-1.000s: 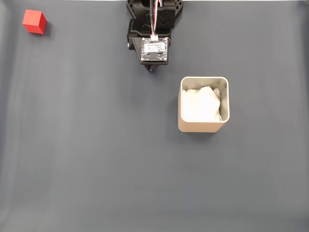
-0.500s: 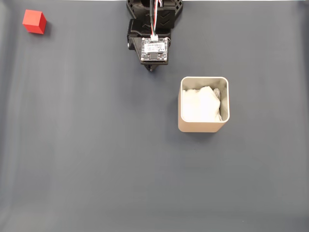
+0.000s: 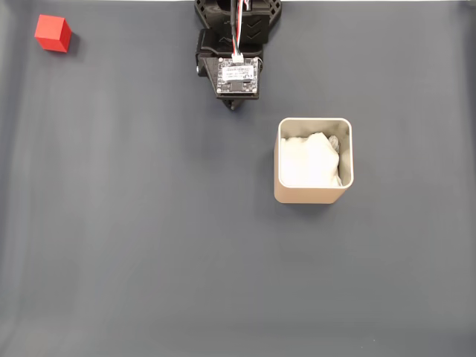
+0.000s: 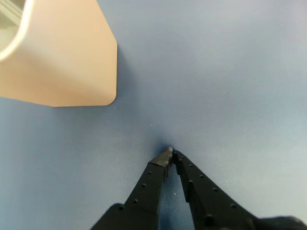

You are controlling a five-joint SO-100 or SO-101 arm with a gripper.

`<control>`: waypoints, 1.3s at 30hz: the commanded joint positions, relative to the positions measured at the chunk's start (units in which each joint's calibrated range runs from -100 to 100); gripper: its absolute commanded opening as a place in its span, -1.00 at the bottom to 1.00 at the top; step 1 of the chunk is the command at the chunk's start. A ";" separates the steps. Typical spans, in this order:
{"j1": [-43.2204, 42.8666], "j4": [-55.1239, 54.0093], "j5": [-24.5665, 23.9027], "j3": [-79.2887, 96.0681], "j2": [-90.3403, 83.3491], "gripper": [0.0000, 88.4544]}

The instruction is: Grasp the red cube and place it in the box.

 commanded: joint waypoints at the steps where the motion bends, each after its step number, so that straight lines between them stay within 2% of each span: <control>1: -0.26 1.22 0.15 0.55 -0.36 -0.98; 29: -0.26 1.14 0.05 0.55 -0.36 -0.98; 35: -0.26 1.22 1.27 0.55 -0.36 -0.99; 39: -0.33 -2.64 0.93 0.55 -0.36 -0.99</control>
